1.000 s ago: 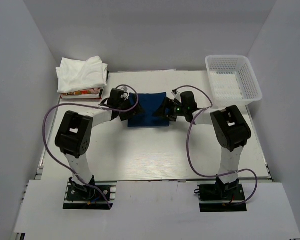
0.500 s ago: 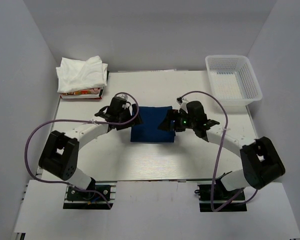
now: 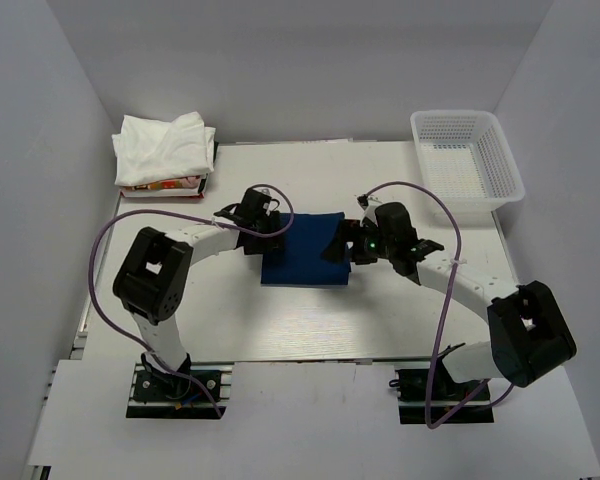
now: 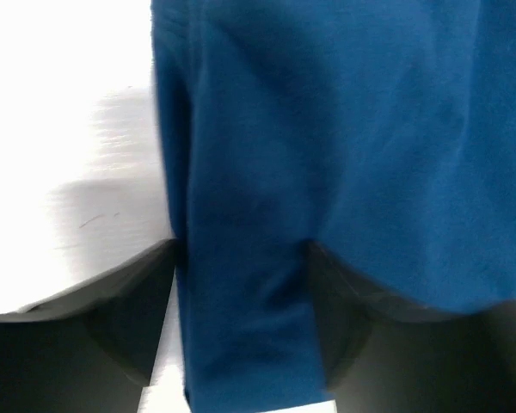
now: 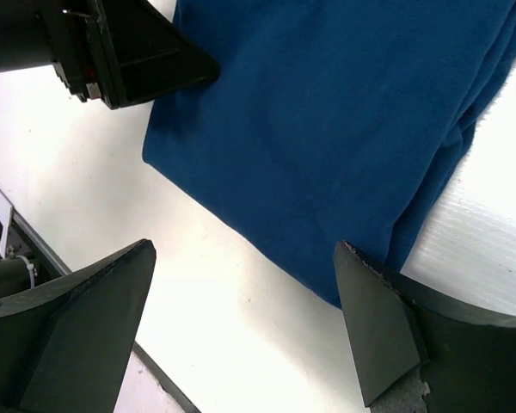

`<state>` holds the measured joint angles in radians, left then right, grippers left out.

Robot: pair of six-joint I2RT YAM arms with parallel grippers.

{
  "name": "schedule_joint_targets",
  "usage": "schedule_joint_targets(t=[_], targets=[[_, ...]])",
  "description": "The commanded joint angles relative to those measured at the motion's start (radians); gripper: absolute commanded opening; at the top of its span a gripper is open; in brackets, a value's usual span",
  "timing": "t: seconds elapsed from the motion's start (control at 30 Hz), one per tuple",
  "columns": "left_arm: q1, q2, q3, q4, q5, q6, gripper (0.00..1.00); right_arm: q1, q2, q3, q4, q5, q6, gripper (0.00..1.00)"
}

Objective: Fold and stack the t-shirts
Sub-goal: Put the neatly folded tshirt into the corner of the board with the left arm

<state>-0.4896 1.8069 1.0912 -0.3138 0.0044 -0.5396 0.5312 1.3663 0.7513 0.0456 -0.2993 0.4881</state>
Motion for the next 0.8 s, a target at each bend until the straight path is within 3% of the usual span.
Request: schedule_joint_targets(t=[0.0, 0.1, 0.13, 0.2, 0.57, 0.63, 0.77], targets=[[-0.023, 0.041, 0.009, -0.011, 0.031, 0.042, 0.63, -0.004, 0.010, 0.025, -0.007, 0.028, -0.022, 0.91], [-0.023, 0.100, 0.042, -0.048, -0.007, 0.053, 0.44, -0.004, 0.024, 0.014, -0.023, 0.045, -0.022, 0.91], [-0.023, 0.121, 0.068, -0.059, -0.017, 0.065, 0.24, -0.007, 0.013, 0.010, -0.020, 0.045, -0.020, 0.91], [-0.023, 0.134, 0.116, -0.080, -0.055, 0.079, 0.03, -0.002, -0.005, -0.004, -0.013, 0.051, -0.023, 0.91], [-0.003, 0.157, 0.416, -0.215, -0.303, 0.378, 0.00, -0.005, -0.176, -0.082, -0.027, 0.238, -0.104, 0.91], [-0.003, 0.157, 0.458, -0.215, -0.380, 0.449, 0.00, -0.007, -0.199, -0.092, -0.036, 0.271, -0.112, 0.91], [0.016, 0.147, 0.484, -0.165, -0.399, 0.539, 0.00, -0.004, -0.205, -0.096, -0.078, 0.295, -0.117, 0.91]])
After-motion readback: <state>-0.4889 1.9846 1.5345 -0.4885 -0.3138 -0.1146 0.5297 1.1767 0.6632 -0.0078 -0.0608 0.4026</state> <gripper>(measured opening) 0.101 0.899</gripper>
